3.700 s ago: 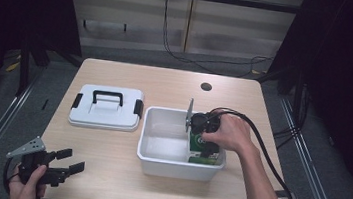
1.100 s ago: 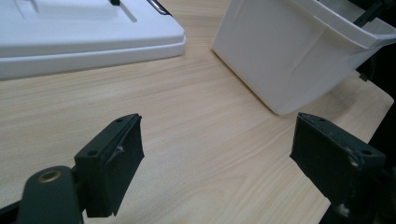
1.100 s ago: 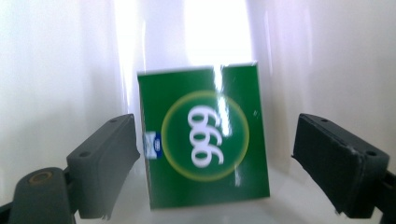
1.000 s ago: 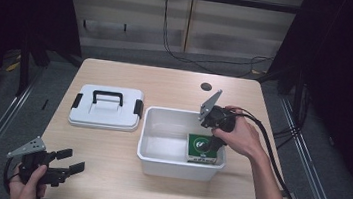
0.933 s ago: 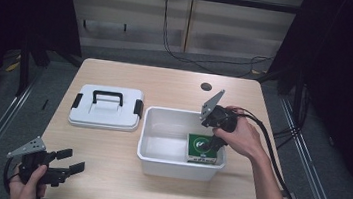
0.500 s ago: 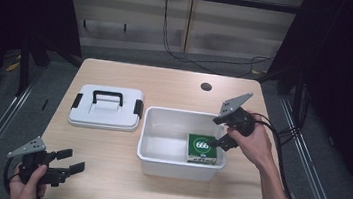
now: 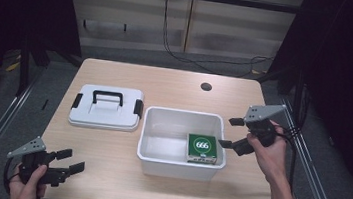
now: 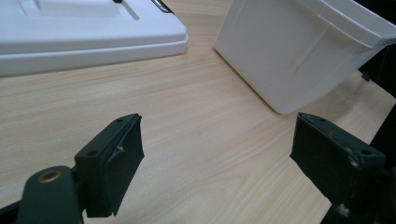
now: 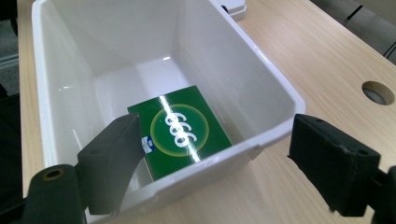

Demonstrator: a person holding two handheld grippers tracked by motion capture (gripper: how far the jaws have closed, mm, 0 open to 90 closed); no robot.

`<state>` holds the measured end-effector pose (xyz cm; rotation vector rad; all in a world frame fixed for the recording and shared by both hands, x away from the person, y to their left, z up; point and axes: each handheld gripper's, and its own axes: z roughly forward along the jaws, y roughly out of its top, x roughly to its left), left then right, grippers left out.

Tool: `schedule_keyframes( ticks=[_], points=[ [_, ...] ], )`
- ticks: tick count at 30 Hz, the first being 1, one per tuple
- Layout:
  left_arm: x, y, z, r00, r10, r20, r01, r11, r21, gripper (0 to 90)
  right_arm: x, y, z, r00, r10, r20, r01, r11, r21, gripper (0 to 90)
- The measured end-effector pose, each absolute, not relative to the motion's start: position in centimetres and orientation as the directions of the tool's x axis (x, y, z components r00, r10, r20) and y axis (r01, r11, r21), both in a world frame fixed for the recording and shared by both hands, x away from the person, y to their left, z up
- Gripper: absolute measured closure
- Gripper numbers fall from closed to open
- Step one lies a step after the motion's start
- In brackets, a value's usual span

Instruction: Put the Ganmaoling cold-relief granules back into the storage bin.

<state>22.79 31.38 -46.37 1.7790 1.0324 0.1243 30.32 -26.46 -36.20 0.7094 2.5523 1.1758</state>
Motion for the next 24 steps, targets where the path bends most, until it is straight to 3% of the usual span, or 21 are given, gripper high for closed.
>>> schedule_keyframes(
  ticks=[14,24],
  points=[
    [22.9,31.3,-46.4,0.619,0.692,-0.372,0.59,-0.097,0.802,16.5,26.5,-31.7,-38.3,-0.728,0.684,0.039,0.391,0.367,0.844,16.7],
    [22.8,31.3,-46.4,0.628,0.688,-0.363,0.583,-0.107,0.805,16.5,24.6,-33.7,-40.6,-0.676,0.735,0.054,0.418,0.323,0.849,16.2]
  ],
)
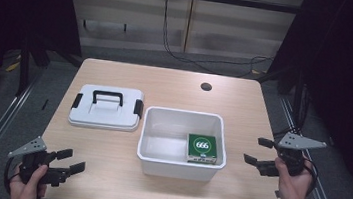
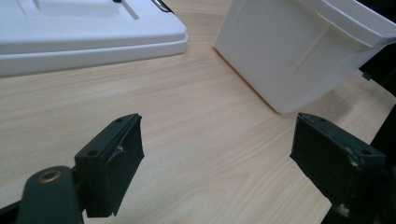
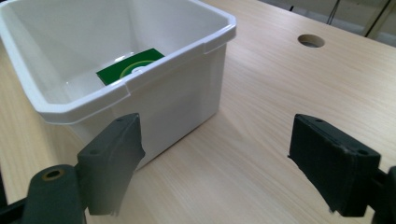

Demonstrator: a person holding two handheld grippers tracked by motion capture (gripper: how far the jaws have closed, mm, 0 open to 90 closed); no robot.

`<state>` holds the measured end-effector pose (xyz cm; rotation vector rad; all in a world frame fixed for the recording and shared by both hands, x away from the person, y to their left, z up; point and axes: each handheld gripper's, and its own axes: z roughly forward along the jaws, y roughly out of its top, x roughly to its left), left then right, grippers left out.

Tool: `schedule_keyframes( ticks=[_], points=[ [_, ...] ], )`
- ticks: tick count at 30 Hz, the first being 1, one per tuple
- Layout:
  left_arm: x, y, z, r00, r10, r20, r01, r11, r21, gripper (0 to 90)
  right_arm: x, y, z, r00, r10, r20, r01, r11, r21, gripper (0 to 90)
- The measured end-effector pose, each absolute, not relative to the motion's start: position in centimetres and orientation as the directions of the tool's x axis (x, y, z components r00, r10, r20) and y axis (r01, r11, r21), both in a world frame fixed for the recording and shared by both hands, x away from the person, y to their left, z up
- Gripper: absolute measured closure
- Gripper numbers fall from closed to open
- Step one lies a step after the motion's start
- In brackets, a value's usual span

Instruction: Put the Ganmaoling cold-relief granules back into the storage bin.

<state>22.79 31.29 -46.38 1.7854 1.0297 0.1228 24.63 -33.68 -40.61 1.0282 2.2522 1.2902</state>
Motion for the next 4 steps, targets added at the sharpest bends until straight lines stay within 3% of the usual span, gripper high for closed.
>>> schedule_keyframes(
  ticks=[4],
  points=[
    [22.87,31.28,-46.43,0.624,0.69,-0.367,0.586,-0.103,0.804,16.5,24.6,-34.11,-41.14,-0.666,0.744,0.064,0.421,0.304,0.855,13.7]
  ],
)
